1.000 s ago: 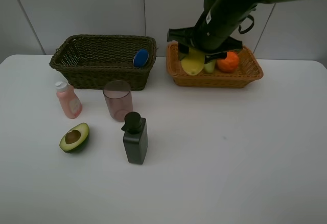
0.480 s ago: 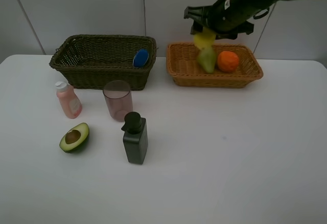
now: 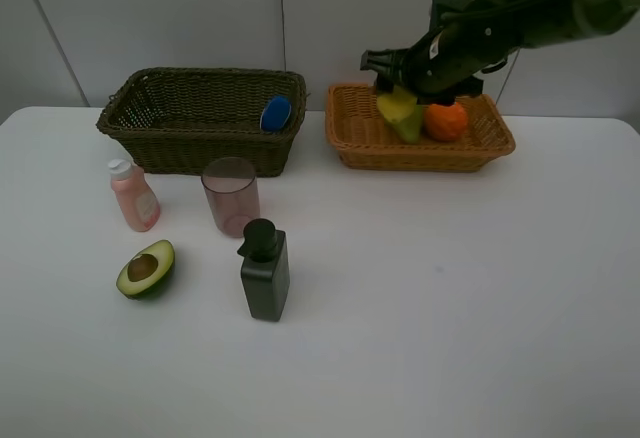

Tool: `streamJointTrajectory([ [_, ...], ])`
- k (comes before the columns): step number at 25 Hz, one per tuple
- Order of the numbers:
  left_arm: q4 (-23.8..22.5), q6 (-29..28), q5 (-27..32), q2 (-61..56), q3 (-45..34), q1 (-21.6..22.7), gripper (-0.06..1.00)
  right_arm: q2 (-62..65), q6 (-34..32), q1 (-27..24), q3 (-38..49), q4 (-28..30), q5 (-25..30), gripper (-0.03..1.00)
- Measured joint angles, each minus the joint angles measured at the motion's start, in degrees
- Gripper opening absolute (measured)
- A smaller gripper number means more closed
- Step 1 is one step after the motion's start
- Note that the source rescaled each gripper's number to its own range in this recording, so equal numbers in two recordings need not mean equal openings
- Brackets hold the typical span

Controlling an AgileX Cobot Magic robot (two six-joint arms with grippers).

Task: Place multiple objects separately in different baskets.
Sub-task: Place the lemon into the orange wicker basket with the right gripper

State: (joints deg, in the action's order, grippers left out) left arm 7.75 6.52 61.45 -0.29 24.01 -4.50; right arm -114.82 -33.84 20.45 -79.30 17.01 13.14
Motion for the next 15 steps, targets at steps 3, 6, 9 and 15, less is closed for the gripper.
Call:
streamJointTrajectory([
  [3, 0.0, 0.0, 0.0, 0.0, 0.0, 0.0, 1.00, -1.0, 0.0, 0.0, 0.0, 0.0, -1.5, 0.43],
  [6, 0.0, 0.0, 0.0, 0.0, 0.0, 0.0, 1.00, -1.7, 0.0, 0.0, 0.0, 0.0, -2.6, 0.43],
  [9, 0.0, 0.0, 0.0, 0.0, 0.0, 0.0, 1.00, -2.6, 0.0, 0.0, 0.0, 0.0, -3.9, 0.43],
  [15, 0.0, 0.0, 0.0, 0.0, 0.0, 0.0, 1.00, -3.3, -0.2, 0.0, 0.0, 0.0, -4.4, 0.43],
])
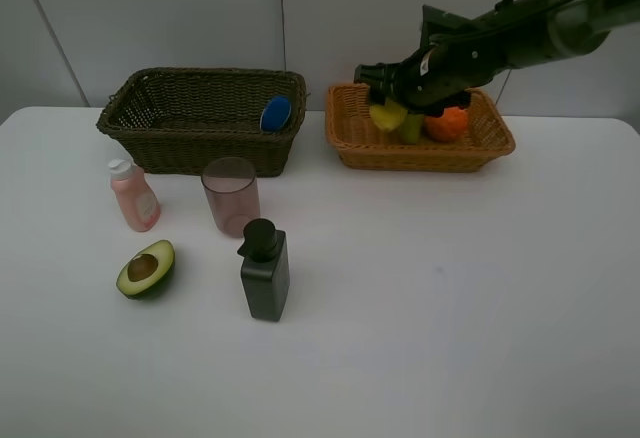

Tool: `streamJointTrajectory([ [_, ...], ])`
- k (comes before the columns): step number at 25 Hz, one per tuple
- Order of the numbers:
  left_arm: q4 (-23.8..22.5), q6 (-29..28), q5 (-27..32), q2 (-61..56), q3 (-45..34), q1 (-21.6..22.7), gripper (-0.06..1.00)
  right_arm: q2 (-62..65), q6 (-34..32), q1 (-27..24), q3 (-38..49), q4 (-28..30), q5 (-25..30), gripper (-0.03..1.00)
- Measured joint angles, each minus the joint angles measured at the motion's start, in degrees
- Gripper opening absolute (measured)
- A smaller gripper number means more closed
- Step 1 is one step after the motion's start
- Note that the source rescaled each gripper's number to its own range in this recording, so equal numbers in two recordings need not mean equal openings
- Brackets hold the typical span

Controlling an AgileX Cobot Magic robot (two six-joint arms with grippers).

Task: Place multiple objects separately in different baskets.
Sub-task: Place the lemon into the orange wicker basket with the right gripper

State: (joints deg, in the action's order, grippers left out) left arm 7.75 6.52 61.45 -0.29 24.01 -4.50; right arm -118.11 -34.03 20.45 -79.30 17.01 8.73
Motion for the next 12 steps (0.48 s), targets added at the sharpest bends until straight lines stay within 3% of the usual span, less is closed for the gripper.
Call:
streamJointTrajectory([
  [7, 0.0, 0.0, 0.0, 0.0, 0.0, 0.0, 1.00, 0.0, -1.1, 0.0, 0.0, 0.0, 0.0, 0.46],
  [8, 0.0, 0.0, 0.0, 0.0, 0.0, 0.0, 1.00, 0.0, -1.2, 0.0, 0.0, 0.1, 0.3, 0.53],
  [10, 0.0, 0.0, 0.0, 0.0, 0.0, 0.0, 1.00, 0.0, -1.3, -0.3, 0.0, 0.3, 0.4, 0.79],
  [12, 0.0, 0.0, 0.0, 0.0, 0.0, 0.0, 1.00, 0.0, -1.3, -0.6, 0.0, 0.2, 0.4, 0.92],
])
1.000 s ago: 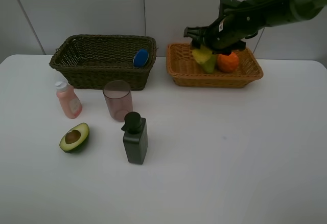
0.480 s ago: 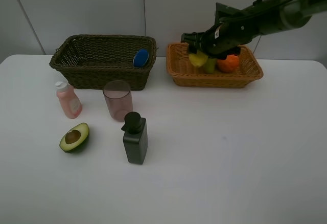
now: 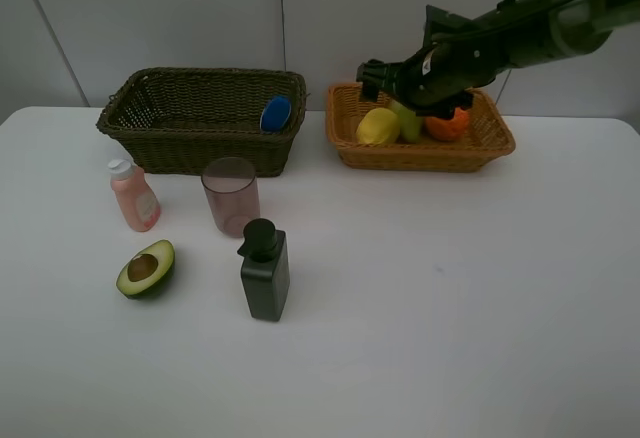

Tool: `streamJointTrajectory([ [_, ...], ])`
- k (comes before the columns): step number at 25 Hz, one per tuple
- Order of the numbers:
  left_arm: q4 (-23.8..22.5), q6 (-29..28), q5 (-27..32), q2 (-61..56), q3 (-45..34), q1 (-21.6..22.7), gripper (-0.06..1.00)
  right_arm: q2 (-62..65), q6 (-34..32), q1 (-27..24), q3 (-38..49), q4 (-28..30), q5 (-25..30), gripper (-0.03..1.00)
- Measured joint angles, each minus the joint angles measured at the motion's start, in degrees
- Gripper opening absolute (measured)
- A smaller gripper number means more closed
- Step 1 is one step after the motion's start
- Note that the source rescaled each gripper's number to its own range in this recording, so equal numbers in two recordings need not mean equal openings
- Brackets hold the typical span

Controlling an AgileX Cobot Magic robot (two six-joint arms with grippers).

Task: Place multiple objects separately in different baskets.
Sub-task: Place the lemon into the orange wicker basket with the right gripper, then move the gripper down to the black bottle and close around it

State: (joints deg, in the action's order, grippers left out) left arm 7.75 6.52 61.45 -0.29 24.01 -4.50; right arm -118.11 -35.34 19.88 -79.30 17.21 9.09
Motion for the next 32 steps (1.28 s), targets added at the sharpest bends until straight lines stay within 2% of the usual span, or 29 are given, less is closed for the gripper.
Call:
streamJointTrajectory([
  [4, 0.0, 0.0, 0.0, 0.0, 0.0, 0.0, 1.00, 0.0, 0.0, -0.1, 0.0, -0.7, 0.2, 0.99],
  [21, 0.0, 0.0, 0.0, 0.0, 0.0, 0.0, 1.00, 2.6, 0.0, -0.1, 0.0, -1.3, 3.5, 1.00],
  [28, 0.0, 0.0, 0.0, 0.0, 0.0, 0.0, 1.00, 5.9, 0.0, 0.2, 0.0, -1.3, 8.6, 1.00],
  [32, 0.0, 0.0, 0.0, 0.0, 0.0, 0.0, 1.00, 8.3, 0.0, 2.1, 0.0, -0.2, 11.6, 1.00],
])
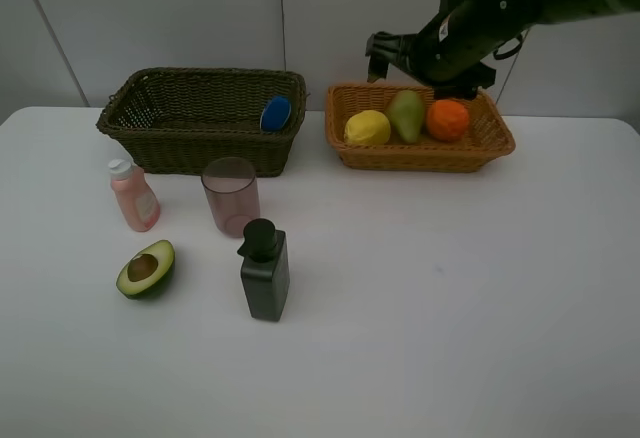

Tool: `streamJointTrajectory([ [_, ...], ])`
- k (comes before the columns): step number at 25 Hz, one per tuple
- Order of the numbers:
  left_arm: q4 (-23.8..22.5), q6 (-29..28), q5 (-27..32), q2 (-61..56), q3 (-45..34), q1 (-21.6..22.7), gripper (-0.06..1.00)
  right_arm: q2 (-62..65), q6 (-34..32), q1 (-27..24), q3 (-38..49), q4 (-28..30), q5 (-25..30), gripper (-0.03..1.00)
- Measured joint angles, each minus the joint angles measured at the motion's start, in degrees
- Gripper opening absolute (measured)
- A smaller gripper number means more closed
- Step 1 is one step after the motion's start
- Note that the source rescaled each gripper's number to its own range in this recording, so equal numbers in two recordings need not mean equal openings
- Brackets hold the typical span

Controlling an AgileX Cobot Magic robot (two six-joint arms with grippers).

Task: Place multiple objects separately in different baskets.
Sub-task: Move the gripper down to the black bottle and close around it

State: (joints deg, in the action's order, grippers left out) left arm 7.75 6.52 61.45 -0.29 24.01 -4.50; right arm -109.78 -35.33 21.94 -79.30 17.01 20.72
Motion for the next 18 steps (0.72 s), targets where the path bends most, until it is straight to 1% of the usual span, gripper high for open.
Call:
streamJointTrajectory([
  [5, 0.0, 0.0, 0.0, 0.0, 0.0, 0.0, 1.00, 2.9, -0.1, 2.9, 0.0, 0.1, 5.4, 1.00],
  [10, 0.0, 0.0, 0.0, 0.0, 0.0, 0.0, 1.00, 7.0, -4.0, 6.6, 0.0, 1.2, 11.3, 1.00],
  [15, 0.0, 0.0, 0.0, 0.0, 0.0, 0.0, 1.00, 11.0, -10.6, 12.4, 0.0, 7.8, 20.3, 1.00],
  [18, 0.0, 0.0, 0.0, 0.0, 0.0, 0.0, 1.00, 13.0, -14.7, 17.3, 0.0, 11.5, 25.7, 1.00],
])
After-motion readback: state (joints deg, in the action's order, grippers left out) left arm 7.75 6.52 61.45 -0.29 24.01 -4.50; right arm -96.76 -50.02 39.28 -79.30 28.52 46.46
